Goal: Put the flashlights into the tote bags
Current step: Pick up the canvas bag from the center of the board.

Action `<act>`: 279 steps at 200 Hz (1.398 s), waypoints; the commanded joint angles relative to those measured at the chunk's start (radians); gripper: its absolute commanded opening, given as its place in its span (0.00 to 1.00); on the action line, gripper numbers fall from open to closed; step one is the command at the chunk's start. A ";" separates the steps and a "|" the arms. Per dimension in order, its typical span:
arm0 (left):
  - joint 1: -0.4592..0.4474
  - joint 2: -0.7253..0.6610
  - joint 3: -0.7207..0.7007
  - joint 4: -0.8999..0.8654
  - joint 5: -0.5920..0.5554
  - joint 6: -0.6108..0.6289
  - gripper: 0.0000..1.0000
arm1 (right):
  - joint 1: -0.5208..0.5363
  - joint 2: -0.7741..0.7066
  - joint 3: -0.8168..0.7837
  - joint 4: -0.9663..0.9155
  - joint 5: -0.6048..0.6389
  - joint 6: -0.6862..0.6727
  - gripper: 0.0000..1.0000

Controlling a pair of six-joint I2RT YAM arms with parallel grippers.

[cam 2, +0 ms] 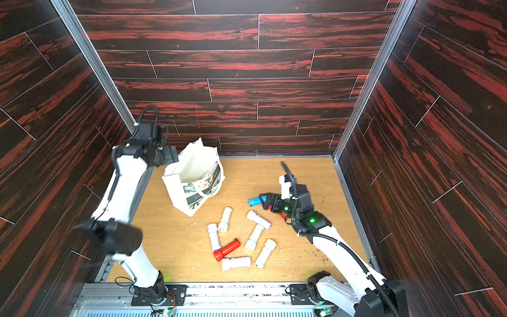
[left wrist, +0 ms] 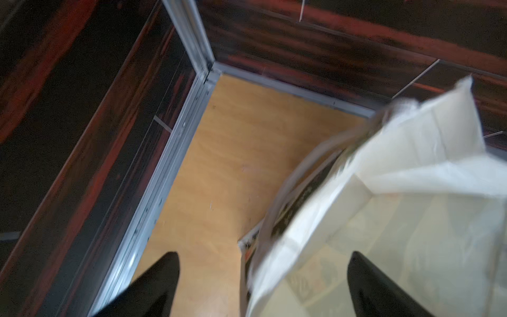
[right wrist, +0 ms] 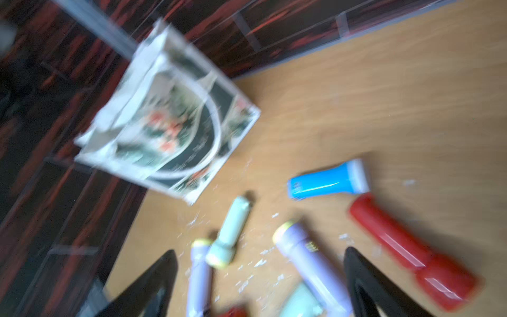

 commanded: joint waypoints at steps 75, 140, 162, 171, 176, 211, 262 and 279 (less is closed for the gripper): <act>0.017 0.293 0.374 -0.206 0.068 0.156 0.68 | 0.019 -0.052 -0.020 -0.095 -0.033 -0.033 0.88; 0.054 0.368 0.454 -0.176 0.248 0.139 0.53 | 0.020 -0.051 -0.024 -0.089 -0.045 -0.024 0.85; 0.056 0.381 0.455 -0.176 0.274 0.139 0.52 | 0.020 -0.043 -0.027 -0.079 -0.050 -0.020 0.85; 0.056 0.385 0.455 -0.177 0.278 0.139 0.50 | 0.020 -0.038 -0.026 -0.079 -0.051 -0.019 0.85; 0.056 0.388 0.455 -0.177 0.279 0.139 0.48 | 0.020 -0.036 -0.025 -0.078 -0.053 -0.018 0.85; 0.056 0.395 0.459 -0.177 0.286 0.139 0.33 | 0.020 -0.028 -0.028 -0.073 -0.056 -0.016 0.84; 0.056 0.365 0.459 -0.174 0.270 0.127 0.13 | 0.020 -0.034 -0.039 -0.059 -0.032 0.001 0.83; 0.056 0.344 0.445 -0.170 0.276 0.117 0.02 | 0.020 -0.038 -0.043 -0.058 -0.016 0.010 0.83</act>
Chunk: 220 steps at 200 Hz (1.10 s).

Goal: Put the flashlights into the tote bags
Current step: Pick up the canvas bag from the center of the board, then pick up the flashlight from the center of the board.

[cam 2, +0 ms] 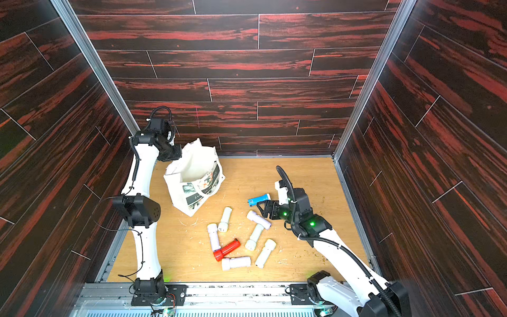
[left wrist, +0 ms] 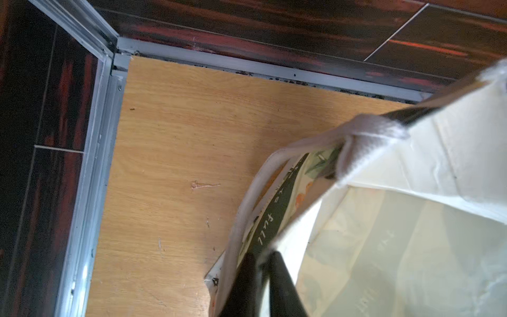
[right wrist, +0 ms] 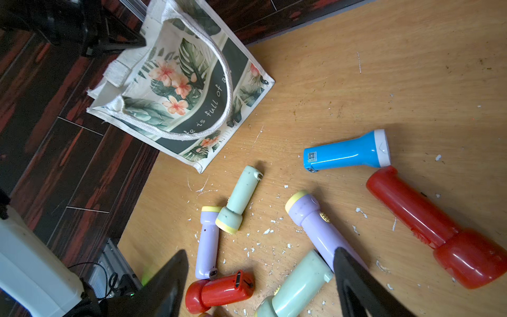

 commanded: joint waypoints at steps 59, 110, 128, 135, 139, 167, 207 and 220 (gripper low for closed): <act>-0.017 -0.174 -0.064 0.010 -0.034 -0.016 0.00 | 0.006 -0.026 -0.030 -0.016 0.092 0.051 0.81; -0.053 -0.383 -0.325 0.114 -0.083 -0.015 0.00 | 0.022 -0.003 -0.027 -0.116 0.142 0.120 0.77; -0.055 -0.502 -0.519 0.249 -0.073 -0.036 0.00 | 0.051 0.021 -0.008 -0.178 0.166 0.120 0.77; -0.055 -0.559 -0.603 0.310 -0.066 -0.044 0.00 | 0.066 0.039 0.007 -0.208 0.178 0.109 0.77; -0.056 -0.586 -0.643 0.333 -0.062 -0.049 0.00 | 0.075 0.050 0.017 -0.226 0.183 0.100 0.77; -0.055 -0.691 -0.794 0.396 -0.016 -0.073 0.00 | 0.138 0.180 0.114 -0.343 0.217 0.007 0.77; -0.055 -0.799 -0.942 0.448 0.042 -0.108 0.00 | 0.178 0.338 0.237 -0.453 0.263 -0.006 0.76; -0.056 -0.832 -0.980 0.461 0.067 -0.115 0.00 | 0.195 0.353 0.255 -0.490 0.325 0.054 0.73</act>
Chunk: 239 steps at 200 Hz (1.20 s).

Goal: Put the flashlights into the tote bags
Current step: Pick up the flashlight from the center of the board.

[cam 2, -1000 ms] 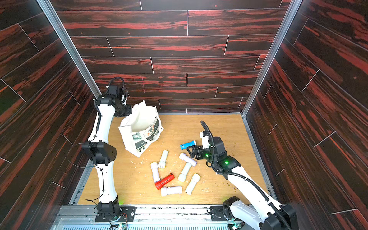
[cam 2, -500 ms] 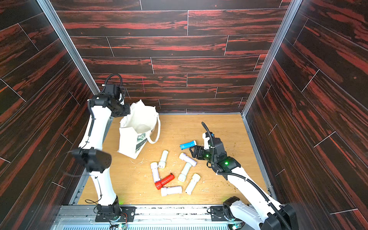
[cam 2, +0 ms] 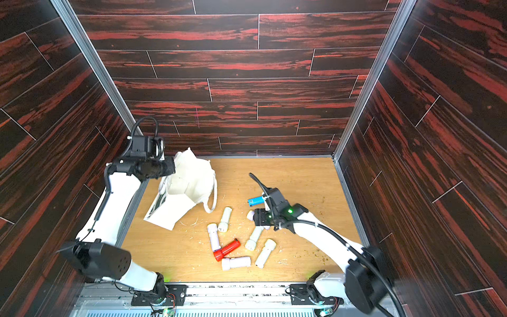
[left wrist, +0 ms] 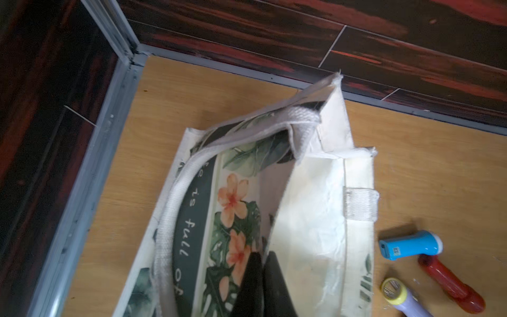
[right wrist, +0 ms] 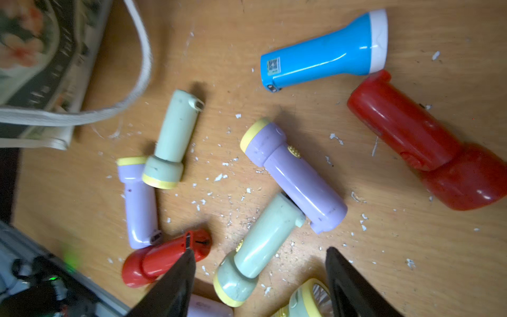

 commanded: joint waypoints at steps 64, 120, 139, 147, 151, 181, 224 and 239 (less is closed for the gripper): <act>0.002 -0.227 -0.193 0.111 0.130 -0.051 0.00 | 0.113 -0.027 -0.017 -0.313 0.300 0.438 0.61; -0.004 -0.323 -0.295 0.139 0.158 -0.053 0.00 | 0.356 -0.045 -0.079 -0.421 0.343 0.774 0.60; -0.004 -0.342 -0.318 0.140 0.164 -0.044 0.00 | 0.394 -0.027 -0.102 -0.418 0.323 0.831 0.60; -0.005 -0.348 -0.327 0.144 0.170 -0.042 0.00 | 0.403 -0.024 -0.114 -0.404 0.308 0.842 0.60; -0.005 -0.351 -0.331 0.146 0.172 -0.041 0.00 | 0.405 -0.024 -0.120 -0.391 0.300 0.844 0.60; -0.008 -0.361 -0.345 0.148 0.180 -0.037 0.00 | 0.408 -0.019 -0.161 -0.285 0.245 0.845 0.63; -0.010 -0.370 -0.356 0.148 0.180 -0.035 0.00 | 0.408 0.035 -0.181 -0.194 0.199 0.833 0.62; -0.010 -0.370 -0.356 0.147 0.181 -0.035 0.00 | 0.408 0.043 -0.195 -0.179 0.186 0.841 0.62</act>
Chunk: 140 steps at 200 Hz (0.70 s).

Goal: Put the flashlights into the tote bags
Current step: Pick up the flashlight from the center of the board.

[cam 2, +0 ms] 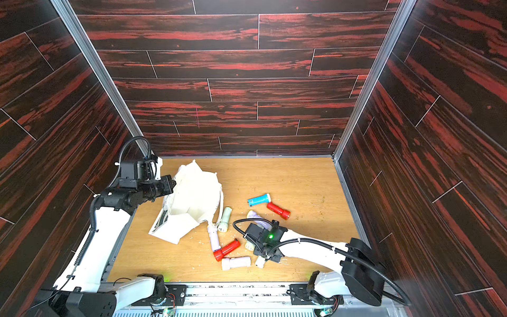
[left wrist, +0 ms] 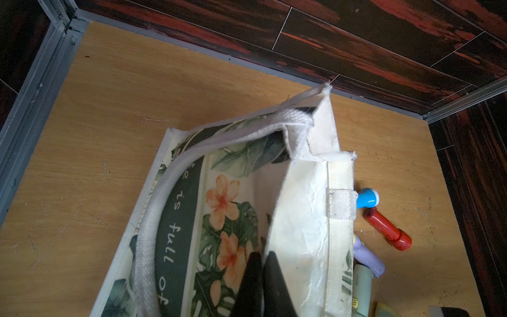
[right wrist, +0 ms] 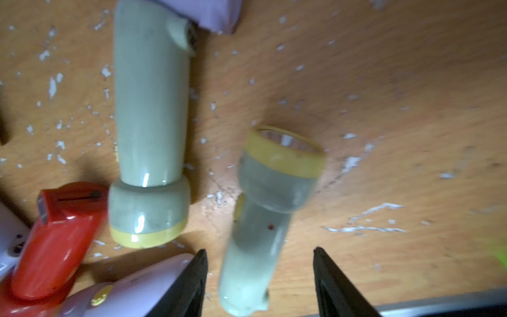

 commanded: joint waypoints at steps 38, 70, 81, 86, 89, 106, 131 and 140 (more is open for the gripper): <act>-0.006 -0.027 -0.004 0.039 0.019 0.013 0.00 | 0.005 0.046 -0.063 0.072 -0.061 0.051 0.58; -0.005 -0.023 -0.005 0.040 0.023 0.013 0.00 | 0.005 0.067 -0.083 0.111 -0.076 0.051 0.57; -0.006 -0.023 -0.006 0.039 0.022 0.015 0.00 | 0.005 0.080 -0.087 0.124 -0.084 0.048 0.57; -0.007 -0.023 -0.006 0.040 0.021 0.016 0.00 | 0.005 0.084 -0.088 0.130 -0.089 0.047 0.56; -0.007 -0.023 -0.004 0.039 0.021 0.015 0.00 | 0.005 0.087 -0.089 0.134 -0.092 0.046 0.56; -0.007 -0.025 -0.005 0.039 0.022 0.015 0.00 | 0.005 0.095 -0.096 0.148 -0.100 0.044 0.55; -0.007 -0.023 -0.005 0.038 0.021 0.017 0.00 | 0.005 0.096 -0.097 0.147 -0.100 0.040 0.52; -0.007 -0.023 -0.005 0.037 0.022 0.016 0.00 | 0.005 0.094 -0.097 0.145 -0.099 0.041 0.50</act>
